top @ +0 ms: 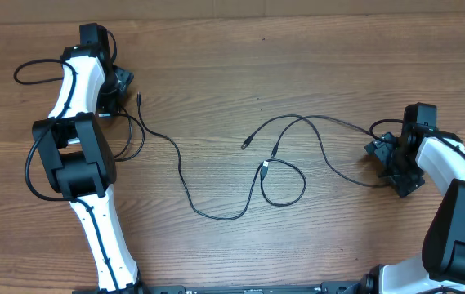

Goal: Untangle cables

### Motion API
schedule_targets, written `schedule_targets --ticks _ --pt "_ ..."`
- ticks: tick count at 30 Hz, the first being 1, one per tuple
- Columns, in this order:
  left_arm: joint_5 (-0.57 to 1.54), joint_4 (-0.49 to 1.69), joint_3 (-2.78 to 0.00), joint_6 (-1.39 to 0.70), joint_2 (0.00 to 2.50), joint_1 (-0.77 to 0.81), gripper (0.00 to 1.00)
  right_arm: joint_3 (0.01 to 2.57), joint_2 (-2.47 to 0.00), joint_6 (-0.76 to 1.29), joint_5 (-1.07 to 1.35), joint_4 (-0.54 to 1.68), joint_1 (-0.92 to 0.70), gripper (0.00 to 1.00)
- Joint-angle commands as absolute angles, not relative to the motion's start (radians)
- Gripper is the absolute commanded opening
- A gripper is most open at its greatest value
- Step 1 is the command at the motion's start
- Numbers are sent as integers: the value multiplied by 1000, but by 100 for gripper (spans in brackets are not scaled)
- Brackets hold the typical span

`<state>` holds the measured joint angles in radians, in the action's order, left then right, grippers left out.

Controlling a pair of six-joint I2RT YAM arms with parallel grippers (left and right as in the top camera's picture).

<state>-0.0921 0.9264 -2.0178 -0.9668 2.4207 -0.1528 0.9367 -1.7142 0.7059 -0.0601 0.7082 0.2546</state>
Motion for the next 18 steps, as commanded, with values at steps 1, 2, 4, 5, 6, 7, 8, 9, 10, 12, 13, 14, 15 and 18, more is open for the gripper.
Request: schedule_targets --ticks 1,2,4,5,6,7,8,9,10,12,13,14,15,18 --pt "-186 916 -2007 -892 2463 -165 64 949 -1719 706 -57 700 256 100" --pt "-195 910 -2007 -857 2463 -165 63 949 -1719 706 -57 700 256 100" --pt "-194 906 -2007 -804 2463 -165 57 949 -1719 706 -57 700 256 100" --pt "-193 907 -2007 -783 2465 -165 52 949 -1719 706 -57 700 256 100" --pt "-190 908 -2006 -762 2466 -164 43 949 -1719 706 -57 700 256 100" --pt "-186 908 -2005 -752 2466 -164 33 949 -1719 706 -57 700 256 100" --pt "-181 908 -2002 -737 2466 -163 22 949 -1719 706 -57 700 256 100" --pt "-175 911 -1998 -727 2466 -162 4 949 -1719 706 -57 700 256 100" --pt "-168 916 -1998 -724 2466 -162 4 949 -1719 705 -57 700 256 100" --pt "-152 918 -1999 -702 2466 -162 4 949 -1719 706 -57 700 256 100" --pt "-155 917 -2001 -686 2461 -163 4 949 -1719 706 -57 700 256 100" --pt "-163 916 -2005 -671 2458 -166 4 949 -1719 706 -57 700 256 100" --pt "-171 919 -2016 -651 2451 -171 4 949 -1719 706 -57 700 256 100" --pt "-186 949 -2076 -627 2422 -199 4 949 -1719 706 -57 700 256 100"
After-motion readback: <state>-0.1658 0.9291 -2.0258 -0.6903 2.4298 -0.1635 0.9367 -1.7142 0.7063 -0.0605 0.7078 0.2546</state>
